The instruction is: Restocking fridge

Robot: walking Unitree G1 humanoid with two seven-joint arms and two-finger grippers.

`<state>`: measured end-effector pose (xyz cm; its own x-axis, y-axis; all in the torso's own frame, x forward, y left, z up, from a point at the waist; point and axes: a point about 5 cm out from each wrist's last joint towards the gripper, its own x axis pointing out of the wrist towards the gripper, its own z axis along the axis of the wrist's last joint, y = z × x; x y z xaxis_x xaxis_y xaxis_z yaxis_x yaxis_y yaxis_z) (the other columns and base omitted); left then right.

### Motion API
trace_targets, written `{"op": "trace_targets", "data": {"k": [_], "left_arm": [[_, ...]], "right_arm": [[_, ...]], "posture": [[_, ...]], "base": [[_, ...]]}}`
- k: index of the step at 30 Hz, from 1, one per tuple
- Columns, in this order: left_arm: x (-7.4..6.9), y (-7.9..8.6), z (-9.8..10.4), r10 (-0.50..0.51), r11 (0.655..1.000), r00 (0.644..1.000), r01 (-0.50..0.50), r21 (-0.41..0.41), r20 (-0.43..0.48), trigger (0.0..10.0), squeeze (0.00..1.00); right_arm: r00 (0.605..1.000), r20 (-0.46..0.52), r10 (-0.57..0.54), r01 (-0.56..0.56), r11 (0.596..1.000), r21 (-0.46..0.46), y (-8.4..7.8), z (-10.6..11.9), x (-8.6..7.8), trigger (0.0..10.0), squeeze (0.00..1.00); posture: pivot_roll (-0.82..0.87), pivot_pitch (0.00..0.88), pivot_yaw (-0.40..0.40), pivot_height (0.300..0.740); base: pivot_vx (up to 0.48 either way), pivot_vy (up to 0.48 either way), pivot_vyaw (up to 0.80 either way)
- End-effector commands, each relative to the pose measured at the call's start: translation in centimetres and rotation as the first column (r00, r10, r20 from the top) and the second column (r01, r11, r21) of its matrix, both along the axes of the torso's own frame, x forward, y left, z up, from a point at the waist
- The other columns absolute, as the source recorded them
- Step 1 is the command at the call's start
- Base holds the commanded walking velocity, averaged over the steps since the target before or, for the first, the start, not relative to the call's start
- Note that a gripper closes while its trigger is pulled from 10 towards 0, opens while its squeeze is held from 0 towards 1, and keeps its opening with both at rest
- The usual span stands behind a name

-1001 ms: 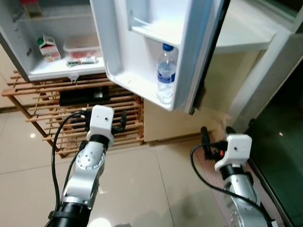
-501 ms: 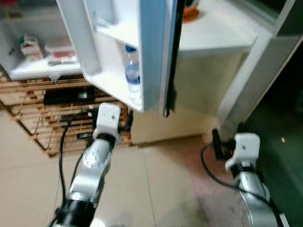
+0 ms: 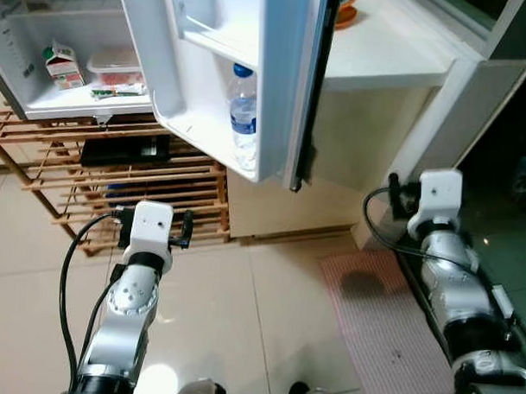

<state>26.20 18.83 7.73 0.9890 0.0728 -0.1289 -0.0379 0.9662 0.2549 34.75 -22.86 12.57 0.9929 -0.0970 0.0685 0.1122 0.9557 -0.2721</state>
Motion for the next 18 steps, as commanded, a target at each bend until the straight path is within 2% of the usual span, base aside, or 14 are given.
{"op": "trace_targets", "data": {"k": [1, 3, 4, 5, 7, 8, 13, 18], "left_arm": [[-0.6, 0.0, 0.3, -0.007, 1.0, 1.0, 0.007, 0.019, 0.006, 10.0, 0.0], [-1.5, 0.2, 0.1, -0.008, 0.999, 1.0, 0.008, 0.035, -0.01, 10.0, 0.0], [-1.5, 0.2, 0.1, -0.008, 0.999, 1.0, 0.008, 0.035, -0.01, 10.0, 0.0], [-2.3, 0.4, 0.0, -0.003, 0.999, 1.0, 0.004, 0.041, -0.023, 10.0, 0.0], [-2.6, 0.5, 0.1, 0.002, 0.999, 1.0, -0.001, 0.043, -0.026, 10.0, 0.0], [-3.3, 0.9, 0.2, 0.016, 0.999, 0.999, -0.014, 0.05, -0.031, 10.0, 0.0], [-4.2, 1.5, 0.4, 0.038, 0.997, 0.998, -0.035, 0.066, -0.047, 10.0, 0.0], [-4.6, 1.3, 0.4, 0.043, 0.997, 0.997, -0.039, 0.065, -0.065, 10.0, 0.0]], "right_arm": [[1.0, -0.009, -0.017, 0.017, 1.0, 0.0, -0.2, -0.2, 0.2, 10.0, 0.0], [1.0, -0.004, -0.026, 0.026, 1.0, -0.004, -0.1, 0.5, 1.0, 10.0, 0.0], [1.0, -0.004, -0.026, 0.026, 1.0, -0.004, -0.1, 0.5, 1.0, 10.0, 0.0], [0.999, -0.002, -0.034, 0.034, 0.999, -0.008, 0.2, 1.0, 1.7, 10.0, 0.0], [0.999, -0.001, -0.035, 0.035, 0.999, -0.013, 0.4, 1.2, 1.9, 10.0, 0.0], [1.0, 0.005, -0.028, 0.028, 0.999, -0.018, 1.0, 1.7, 2.6, 10.0, 0.0], [1.0, 0.003, -0.028, 0.028, 1.0, -0.008, 2.2, 2.6, 3.7, 10.0, 0.0], [1.0, 0.009, -0.017, 0.016, 1.0, 0.02, 3.5, 3.4, 4.4, 10.0, 0.0]], "posture": [[0.27, 0.16, -0.005, 0.74], [0.3, 0.186, 0.0, 0.74], [0.3, 0.186, 0.0, 0.74], [0.31, 0.198, 0.002, 0.74], [0.32, 0.205, 0.002, 0.74], [0.35, 0.219, 0.003, 0.74], [0.37, 0.244, 0.004, 0.74], [0.37, 0.256, 0.002, 0.74]], "base": [[0.0, 0.0, 0.0], [0.0, 0.0, 0.0], [0.0, 0.0, 0.0], [0.0, 0.0, 0.0], [0.0, 0.0, 0.0], [0.0, 0.0, 0.0], [0.0, 0.0, 0.0], [0.0, 0.0, 0.0]]}}
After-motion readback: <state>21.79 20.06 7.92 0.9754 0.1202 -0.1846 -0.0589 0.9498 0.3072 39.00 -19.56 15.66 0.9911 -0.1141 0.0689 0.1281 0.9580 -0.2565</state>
